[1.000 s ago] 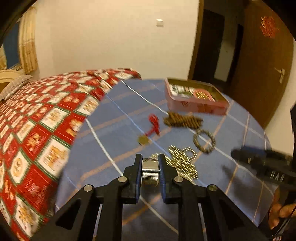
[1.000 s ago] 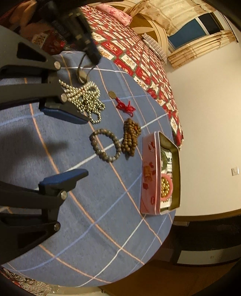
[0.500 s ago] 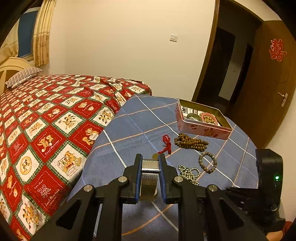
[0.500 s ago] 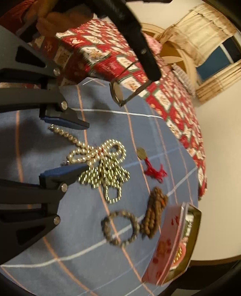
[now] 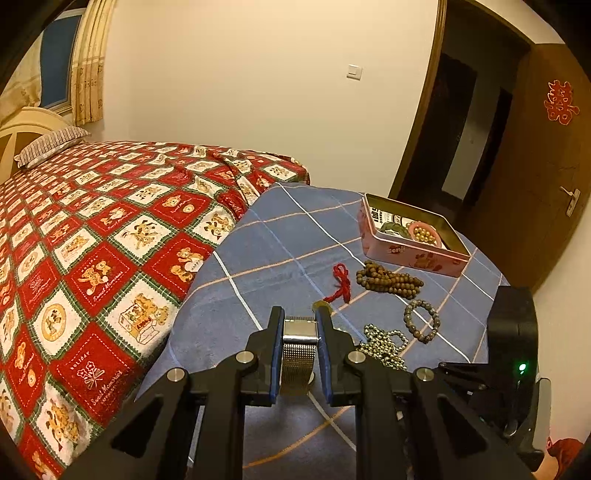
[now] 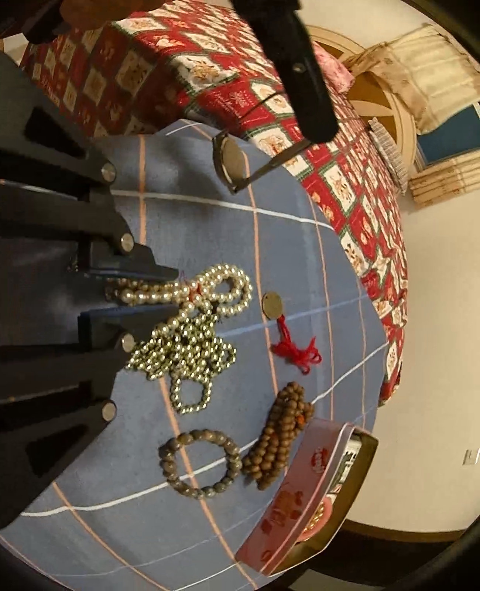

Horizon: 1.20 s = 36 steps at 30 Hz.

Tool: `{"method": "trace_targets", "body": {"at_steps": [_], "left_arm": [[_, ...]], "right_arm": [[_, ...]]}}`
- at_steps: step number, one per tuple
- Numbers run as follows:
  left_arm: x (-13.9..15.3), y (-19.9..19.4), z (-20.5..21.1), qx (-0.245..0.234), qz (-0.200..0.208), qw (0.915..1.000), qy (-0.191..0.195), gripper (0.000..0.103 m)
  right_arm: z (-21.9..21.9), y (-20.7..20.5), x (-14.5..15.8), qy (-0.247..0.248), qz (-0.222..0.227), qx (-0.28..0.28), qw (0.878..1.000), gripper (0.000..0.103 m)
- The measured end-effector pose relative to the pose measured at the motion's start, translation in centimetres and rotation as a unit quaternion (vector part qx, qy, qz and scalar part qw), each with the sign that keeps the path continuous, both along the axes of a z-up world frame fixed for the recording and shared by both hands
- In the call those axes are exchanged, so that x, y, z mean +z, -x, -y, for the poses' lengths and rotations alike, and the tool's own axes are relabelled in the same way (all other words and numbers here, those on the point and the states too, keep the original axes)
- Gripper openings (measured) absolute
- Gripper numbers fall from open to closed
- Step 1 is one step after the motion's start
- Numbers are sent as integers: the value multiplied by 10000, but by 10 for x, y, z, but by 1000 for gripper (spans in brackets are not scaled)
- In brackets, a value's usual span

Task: Organize jewelry
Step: 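Grasp the white pearl strand with the right tool and lift it, then carry the watch band and pearl strand over the tin and open both tools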

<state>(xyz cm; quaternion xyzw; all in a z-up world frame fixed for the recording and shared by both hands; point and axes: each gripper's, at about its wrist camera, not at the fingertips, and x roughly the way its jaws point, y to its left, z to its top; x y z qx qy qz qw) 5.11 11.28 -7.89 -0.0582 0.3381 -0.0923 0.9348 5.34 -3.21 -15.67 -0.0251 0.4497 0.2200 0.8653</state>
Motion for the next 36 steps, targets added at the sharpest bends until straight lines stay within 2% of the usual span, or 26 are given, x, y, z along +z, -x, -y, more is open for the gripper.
{"method": "trace_targets", "body": {"at_steps": [5, 11, 15, 23, 36], "left_arm": [[2, 2, 6, -48, 12, 10000, -36, 17], [10, -1, 12, -81, 77, 9999, -32, 17], [14, -4, 18, -148, 151, 9998, -17, 17], [26, -17, 38, -399, 291, 9988, 57, 17], [53, -70, 109, -1108, 638, 9914, 282, 17]], "right_arm": [[18, 4, 18, -363, 43, -109, 9993, 9], [58, 5, 61, -875, 437, -551, 9937, 9], [85, 2, 83, -1019, 711, -917, 9880, 9], [127, -6, 101, -916, 1088, -1633, 9763, 9], [168, -41, 114, -757, 1360, -2106, 9651, 9]]}}
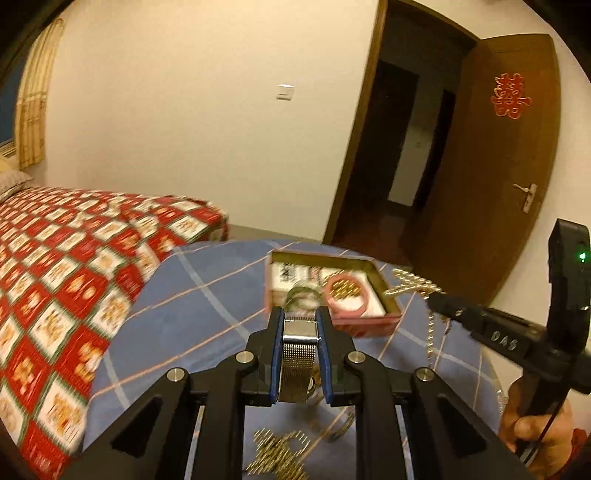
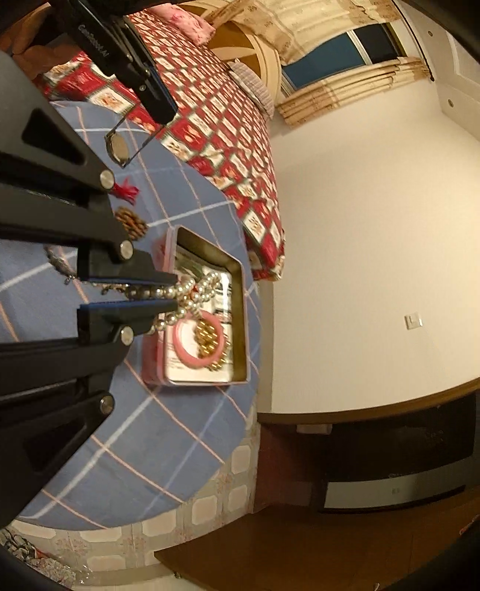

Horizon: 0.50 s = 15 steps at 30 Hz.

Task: Organize jewelry
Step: 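Carry the watch band and pearl strand over the tin and open both tools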

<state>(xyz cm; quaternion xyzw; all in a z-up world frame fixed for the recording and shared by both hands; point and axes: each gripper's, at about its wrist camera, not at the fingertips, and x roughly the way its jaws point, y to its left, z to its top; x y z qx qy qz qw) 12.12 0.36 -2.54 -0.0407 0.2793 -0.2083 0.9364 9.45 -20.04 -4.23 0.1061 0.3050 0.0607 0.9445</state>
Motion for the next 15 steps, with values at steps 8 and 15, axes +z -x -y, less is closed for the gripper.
{"method": "trace_targets", "body": {"at_steps": [8, 15], "left_arm": [[6, -52, 55, -326, 162, 9993, 99, 17], [-22, -107, 84, -330, -41, 9994, 40, 17]], "right_arm": [[15, -54, -8, 294, -48, -286, 9991, 9], [25, -98, -36, 405, -425, -406, 9974, 9]]}}
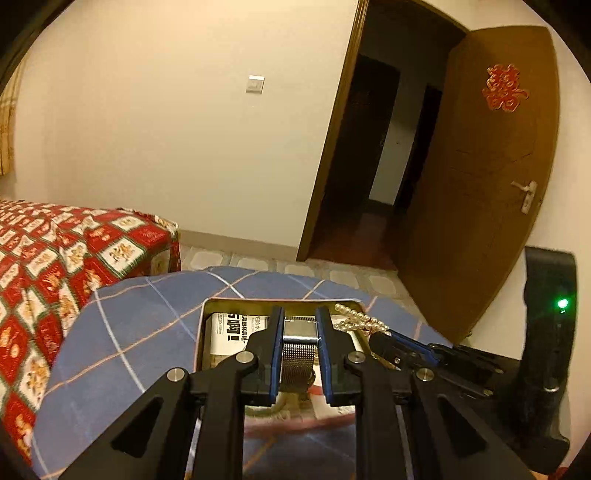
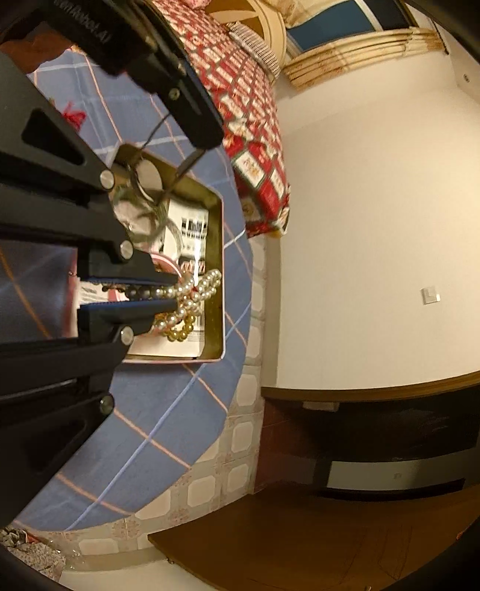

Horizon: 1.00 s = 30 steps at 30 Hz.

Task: Organize jewelry
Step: 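Carry the watch band and pearl strand over the tin and open both tools, then withdraw both open tools from the tin back over the table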

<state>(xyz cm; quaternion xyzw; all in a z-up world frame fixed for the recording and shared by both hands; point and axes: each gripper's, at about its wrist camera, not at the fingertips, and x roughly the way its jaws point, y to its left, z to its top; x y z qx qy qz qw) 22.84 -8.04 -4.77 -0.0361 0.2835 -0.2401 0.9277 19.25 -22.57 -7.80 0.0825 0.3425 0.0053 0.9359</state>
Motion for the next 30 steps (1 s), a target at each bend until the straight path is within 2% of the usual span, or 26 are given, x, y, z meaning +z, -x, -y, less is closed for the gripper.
{"method": "trace_targets", "body": {"at_steps": [7, 10, 11, 12, 13, 15, 17, 19, 25, 27, 30], "left_arm": [[-38, -30, 8, 88, -364, 9991, -181, 17], [-44, -35, 12, 168, -478, 9983, -286, 17], [-45, -37, 12, 185, -543, 9979, -306, 18], [-45, -38, 12, 216, -630, 9973, -308, 19], [-43, -39, 11, 281, -708, 9966, -306, 23], [-39, -40, 6, 407, -755, 9959, -276, 38], [-34, -38, 1, 571, -681, 9957, -259, 63], [-23, -31, -6, 760, -534, 9954, -212, 71], [-2, -7, -14, 845, -372, 9950, -389, 71], [2, 4, -17, 857, -322, 9949, -420, 71], [6, 22, -24, 897, -304, 9947, -391, 71]], "right_arm": [[7, -26, -27, 45, -396, 17, 9992, 10], [8, -28, -33, -48, -462, 105, 9989, 15], [8, -28, -34, -71, -475, 141, 9987, 24], [8, -26, -32, -68, -489, 182, 9986, 41], [6, -24, -30, -37, -461, 194, 9987, 47], [8, -19, -23, 70, -332, 121, 9994, 52], [11, -14, -16, 9, -240, 94, 9997, 53], [12, -11, -8, -32, -174, 65, 9998, 53], [4, 11, 11, 29, 8, 27, 10000, 54], [-1, 20, 17, 115, 65, 1, 9999, 59], [-8, 36, 23, 180, 140, 26, 9997, 61]]}}
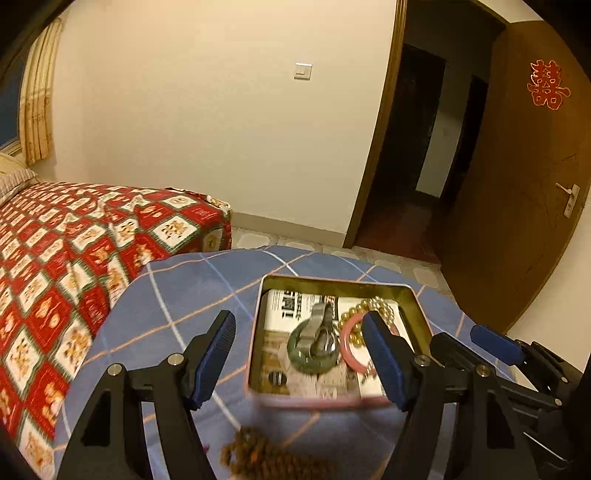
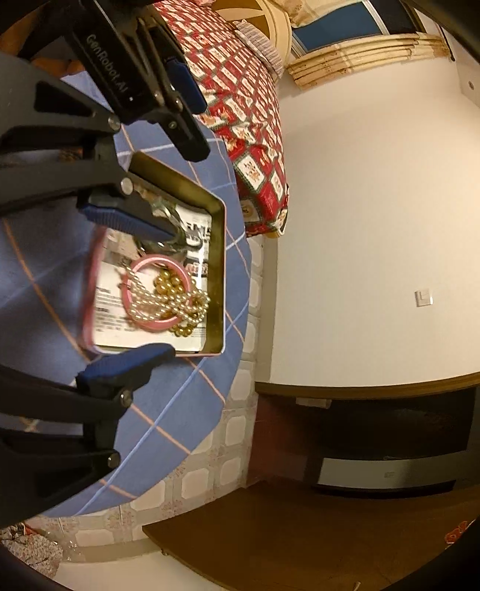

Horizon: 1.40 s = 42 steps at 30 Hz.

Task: Organize jewelry
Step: 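Withdraw both open tools from the tin back over the table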

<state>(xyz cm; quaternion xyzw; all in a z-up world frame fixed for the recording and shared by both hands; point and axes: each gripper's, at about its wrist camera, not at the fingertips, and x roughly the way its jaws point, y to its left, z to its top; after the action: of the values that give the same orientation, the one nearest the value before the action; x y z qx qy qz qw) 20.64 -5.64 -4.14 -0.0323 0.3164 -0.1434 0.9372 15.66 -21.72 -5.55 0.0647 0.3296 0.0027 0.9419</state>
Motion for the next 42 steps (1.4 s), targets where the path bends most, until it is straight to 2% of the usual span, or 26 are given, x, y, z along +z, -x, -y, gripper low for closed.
{"method": "trace_targets", "body": {"at_steps": [6, 9, 13, 29, 35, 39, 42], "left_arm": [[0, 37, -17, 52, 17, 9999, 101, 71], [-1, 53, -25, 127, 77, 9999, 27, 71], [-4, 74, -36, 207, 106, 9997, 16, 71], [-24, 124, -68, 351, -29, 9994, 60, 71], [-44, 141, -83, 373, -202, 9991, -92, 71], [-61, 147, -92, 331, -494, 9982, 95, 71], [-72, 149, -89, 256, -665, 9975, -22, 71]], "right_arm": [[-16, 26, -1, 149, -38, 27, 9999, 61], [-20, 39, -4, 203, -33, 25, 9998, 61], [-25, 54, -7, 118, -62, 38, 9999, 61], [-43, 95, -12, 247, 3, 143, 9996, 61], [-42, 113, -26, 243, -51, 120, 9996, 61], [-43, 118, -42, 212, -226, 154, 9994, 61], [-44, 121, -52, 152, -369, 204, 9990, 61]]}}
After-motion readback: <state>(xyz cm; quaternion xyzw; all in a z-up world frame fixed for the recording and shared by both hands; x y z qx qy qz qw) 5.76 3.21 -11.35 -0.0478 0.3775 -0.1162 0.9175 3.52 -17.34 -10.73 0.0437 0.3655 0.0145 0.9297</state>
